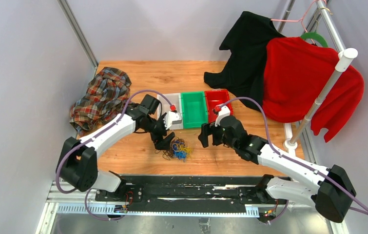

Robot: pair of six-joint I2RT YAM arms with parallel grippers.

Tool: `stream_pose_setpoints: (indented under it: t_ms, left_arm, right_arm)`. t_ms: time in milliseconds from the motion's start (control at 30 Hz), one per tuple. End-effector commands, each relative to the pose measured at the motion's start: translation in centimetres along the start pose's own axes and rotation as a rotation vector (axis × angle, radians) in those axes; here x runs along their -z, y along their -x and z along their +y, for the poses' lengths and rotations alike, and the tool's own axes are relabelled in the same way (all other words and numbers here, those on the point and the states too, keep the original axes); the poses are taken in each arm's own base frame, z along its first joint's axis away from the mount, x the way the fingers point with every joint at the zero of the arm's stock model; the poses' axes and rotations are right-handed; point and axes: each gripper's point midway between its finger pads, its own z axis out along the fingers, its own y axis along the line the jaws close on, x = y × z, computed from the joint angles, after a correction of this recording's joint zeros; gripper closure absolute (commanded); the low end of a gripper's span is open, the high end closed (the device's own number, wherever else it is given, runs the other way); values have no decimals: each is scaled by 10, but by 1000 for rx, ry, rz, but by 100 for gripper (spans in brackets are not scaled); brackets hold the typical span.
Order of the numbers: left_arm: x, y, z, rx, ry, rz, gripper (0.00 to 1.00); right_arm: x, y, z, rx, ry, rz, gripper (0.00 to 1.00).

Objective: Untangle the cables

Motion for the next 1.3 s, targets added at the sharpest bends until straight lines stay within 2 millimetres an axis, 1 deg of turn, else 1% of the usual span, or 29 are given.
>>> stream_pose_setpoints:
  t_ms: [0,167,233,467,500,567,733,800,867,1033,1100,1200,1267]
  left_arm:
    - [-15,-9,0,8,-32,43,15]
    - [-25,-11,6,3,2,41,21]
    - [-26,-8,8,4,7,29,29]
    - [-25,-6,4,3,0,10,67]
    - [-24,-6,3,5,1,7,70]
    - [-23,-5,1,10,-1,-3,73]
    - [-18,-3,0,29,22,-20,84]
    - [-13,2,-2,33,35,-34,91]
    - [-9,5,-4,54,44,-49,99]
    - [6,12,-1,84,99,-50,99]
    - [15,17,-6,91,97,-45,99]
    - [34,25,-12,93,117,-47,99]
    - [48,32,-16,83,136,-59,99]
  right_arm:
    - [1,-3,5,3,-36,-22,9]
    - [-1,-5,10,2,-31,-16,11]
    - [-2,-6,12,2,-31,-10,13]
    - [-6,-7,15,4,-24,-3,20]
    - [-6,-5,16,5,-23,-6,21]
    - [-6,-4,17,5,-20,-10,23]
    - [-4,4,21,6,-6,-29,26]
    - [-2,6,21,6,-6,-37,27]
    - [-1,5,20,6,-8,-41,28]
    - [0,6,26,5,12,-51,29]
    - [1,9,30,12,18,-61,25]
    - [2,19,46,40,52,-87,18]
    - [4,27,63,74,86,-115,16]
